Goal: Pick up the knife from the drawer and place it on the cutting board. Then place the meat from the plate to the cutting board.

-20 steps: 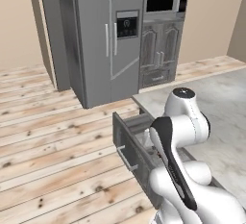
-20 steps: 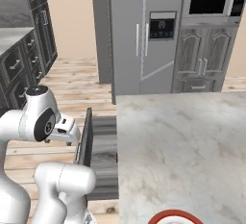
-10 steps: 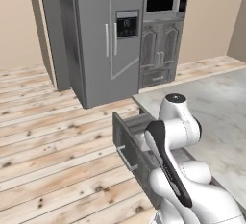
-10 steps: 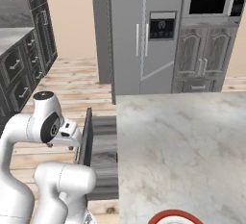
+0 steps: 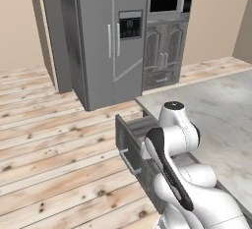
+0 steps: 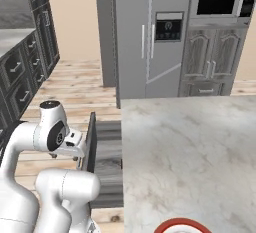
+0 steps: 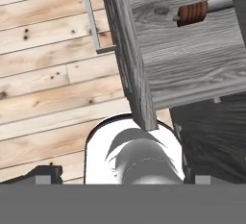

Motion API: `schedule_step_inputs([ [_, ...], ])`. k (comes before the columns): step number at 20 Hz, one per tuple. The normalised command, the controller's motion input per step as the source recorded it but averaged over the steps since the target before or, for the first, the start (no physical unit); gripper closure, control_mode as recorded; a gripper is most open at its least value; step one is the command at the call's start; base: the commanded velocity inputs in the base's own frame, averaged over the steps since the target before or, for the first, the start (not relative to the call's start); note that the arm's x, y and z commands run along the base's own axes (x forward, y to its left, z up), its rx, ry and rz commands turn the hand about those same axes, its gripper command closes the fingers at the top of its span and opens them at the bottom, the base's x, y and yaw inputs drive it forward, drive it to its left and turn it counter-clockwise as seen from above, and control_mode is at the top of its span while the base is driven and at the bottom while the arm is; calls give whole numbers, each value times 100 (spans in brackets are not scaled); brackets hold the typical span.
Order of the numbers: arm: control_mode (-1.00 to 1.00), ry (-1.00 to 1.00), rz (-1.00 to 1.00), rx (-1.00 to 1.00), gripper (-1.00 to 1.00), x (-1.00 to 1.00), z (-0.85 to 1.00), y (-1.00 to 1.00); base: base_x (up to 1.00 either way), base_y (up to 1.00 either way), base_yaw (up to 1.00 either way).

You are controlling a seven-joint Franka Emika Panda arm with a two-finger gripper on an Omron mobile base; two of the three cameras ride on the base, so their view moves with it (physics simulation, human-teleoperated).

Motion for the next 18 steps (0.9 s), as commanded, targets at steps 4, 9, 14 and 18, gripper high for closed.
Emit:
schedule_step_inputs([
  [4,-100,0,0,0,-100,15,-25,4,0,0,0],
  [9,-100,0,1,0,-100,13,-8,0,0,0,0],
  [14,-100,-1,3,0,-100,17,-3,-1,0,0,0],
  [18,-100,0,3,0,-100,21,-4,-1,0,0,0],
])
